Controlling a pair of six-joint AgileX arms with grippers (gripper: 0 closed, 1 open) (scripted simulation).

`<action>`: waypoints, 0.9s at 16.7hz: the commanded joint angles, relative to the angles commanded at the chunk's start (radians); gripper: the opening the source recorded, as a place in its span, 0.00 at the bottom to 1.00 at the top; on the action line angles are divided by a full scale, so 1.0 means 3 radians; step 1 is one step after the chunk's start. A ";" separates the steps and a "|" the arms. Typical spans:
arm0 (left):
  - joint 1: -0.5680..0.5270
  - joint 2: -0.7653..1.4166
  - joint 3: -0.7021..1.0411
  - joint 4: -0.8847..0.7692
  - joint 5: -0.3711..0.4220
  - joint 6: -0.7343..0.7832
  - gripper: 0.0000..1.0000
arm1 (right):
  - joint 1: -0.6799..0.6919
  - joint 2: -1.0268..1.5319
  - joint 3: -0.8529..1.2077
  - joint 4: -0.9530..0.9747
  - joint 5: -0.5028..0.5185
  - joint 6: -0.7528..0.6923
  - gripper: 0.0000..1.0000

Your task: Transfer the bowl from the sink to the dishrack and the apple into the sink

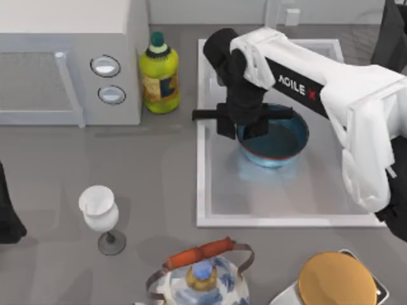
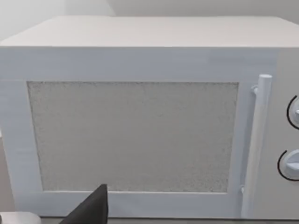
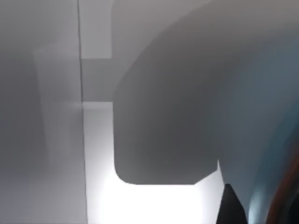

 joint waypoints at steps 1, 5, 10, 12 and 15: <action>0.0000 0.0000 0.0000 0.0000 0.0000 0.0000 1.00 | 0.0000 0.0000 0.0000 0.0000 0.0000 0.0000 0.00; 0.0000 0.0000 0.0000 0.0000 0.0000 0.0000 1.00 | -0.0010 -0.0025 -0.0012 0.0002 0.0003 0.0001 0.00; 0.0000 0.0000 0.0000 0.0000 0.0000 0.0000 1.00 | 0.0174 -0.0383 -0.0243 -0.0186 0.0023 0.0161 0.00; 0.0000 0.0000 0.0000 0.0000 0.0000 0.0000 1.00 | 0.0336 -0.0744 -0.0456 -0.0369 0.0043 0.0323 0.00; 0.0000 0.0000 0.0000 0.0000 0.0000 0.0000 1.00 | 0.0636 -0.1458 -0.0847 -0.0708 0.0082 0.0624 0.00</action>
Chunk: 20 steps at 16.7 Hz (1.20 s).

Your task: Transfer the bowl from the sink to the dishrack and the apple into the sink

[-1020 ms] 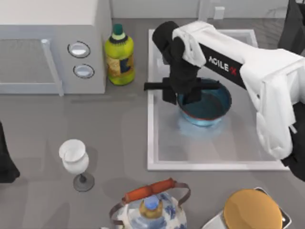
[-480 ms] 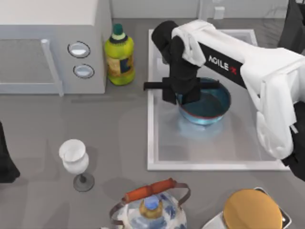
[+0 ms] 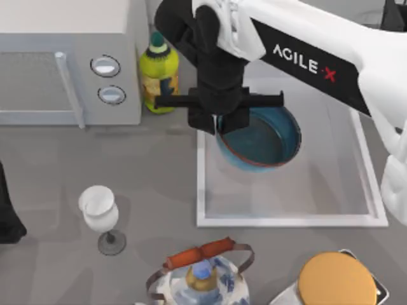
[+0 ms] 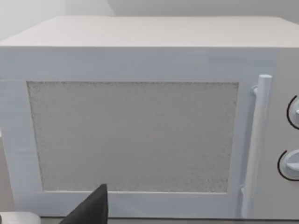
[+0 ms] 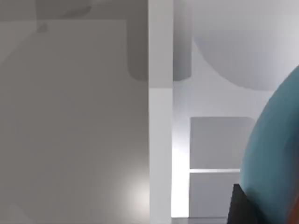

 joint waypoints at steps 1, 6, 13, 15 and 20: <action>0.0000 0.0000 0.0000 0.0000 0.0000 0.0000 1.00 | 0.0109 -0.0269 -0.0141 -0.0121 0.0014 0.0108 0.00; 0.0000 0.0000 0.0000 0.0000 0.0000 0.0000 1.00 | 0.0643 -0.1559 -0.0840 -0.0702 0.0079 0.0630 0.00; 0.0000 0.0000 0.0000 0.0000 0.0000 0.0000 1.00 | 0.0978 -0.2219 -0.1262 -0.1065 0.0116 0.0961 0.00; 0.0000 0.0000 0.0000 0.0000 0.0000 0.0000 1.00 | 0.0978 -0.2219 -0.1262 -0.1065 0.0116 0.0961 0.00; 0.0000 0.0000 0.0000 0.0000 0.0000 0.0000 1.00 | 0.0821 -0.2219 -0.1335 -0.0901 0.0051 0.0780 0.00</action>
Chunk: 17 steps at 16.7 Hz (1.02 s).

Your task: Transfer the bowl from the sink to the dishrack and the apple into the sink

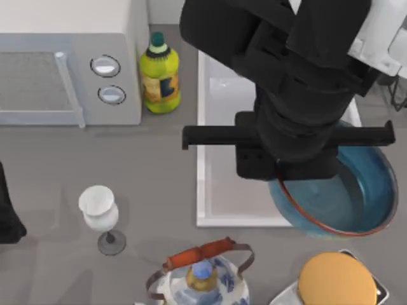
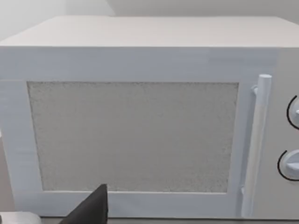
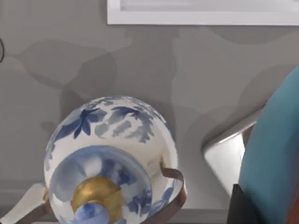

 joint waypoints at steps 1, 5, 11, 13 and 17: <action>0.0000 0.0000 0.0000 0.0000 0.0000 0.0000 1.00 | -0.0102 -0.0013 -0.0046 0.0108 -0.0049 -0.0112 0.00; 0.0000 0.0000 0.0000 0.0000 0.0000 0.0000 1.00 | -0.0754 -0.0160 -0.0295 0.0795 -0.0334 -0.0608 0.00; 0.0000 0.0000 0.0000 0.0000 0.0000 0.0000 1.00 | -0.1888 -0.0451 -0.0741 0.1987 -0.0757 -0.1258 0.00; 0.0000 0.0000 0.0000 0.0000 0.0000 0.0000 1.00 | -0.2155 -0.0553 -0.0879 0.2244 -0.0886 -0.1438 0.00; 0.0000 0.0000 0.0000 0.0000 0.0000 0.0000 1.00 | -0.2895 -0.0763 -0.1101 0.3080 -0.1121 -0.1799 0.00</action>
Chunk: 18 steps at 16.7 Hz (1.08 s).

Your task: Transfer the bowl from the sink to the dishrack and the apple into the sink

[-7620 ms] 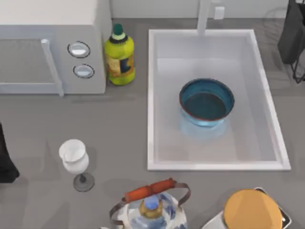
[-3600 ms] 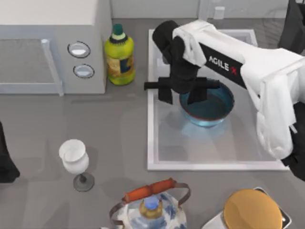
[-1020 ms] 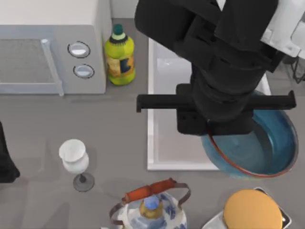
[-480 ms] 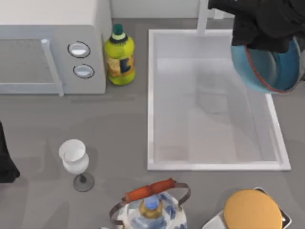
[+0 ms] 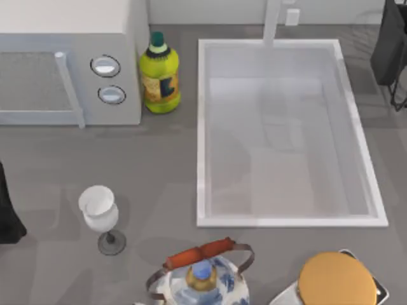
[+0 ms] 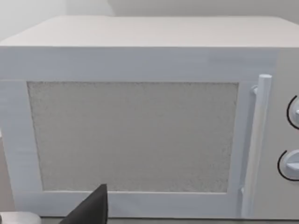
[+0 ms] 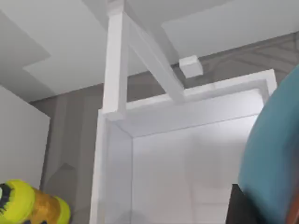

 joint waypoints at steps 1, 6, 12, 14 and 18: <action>0.0000 0.0000 0.0000 0.0000 0.0000 0.0000 1.00 | -0.0241 -0.0054 -0.0053 0.0285 -0.0061 -0.0124 0.00; 0.0000 0.0000 0.0000 0.0000 0.0000 0.0000 1.00 | -0.1298 -0.0430 -0.0445 0.1542 -0.0424 -0.0889 0.00; 0.0000 0.0000 0.0000 0.0000 0.0000 0.0000 1.00 | -0.1634 -0.0736 -0.0661 0.1979 -0.0708 -0.1283 0.00; 0.0000 0.0000 0.0000 0.0000 0.0000 0.0000 1.00 | -0.1634 -0.0736 -0.0661 0.1979 -0.0708 -0.1283 0.00; 0.0000 0.0000 0.0000 0.0000 0.0000 0.0000 1.00 | -0.1603 -0.0618 -0.0691 0.2093 -0.0688 -0.1277 0.00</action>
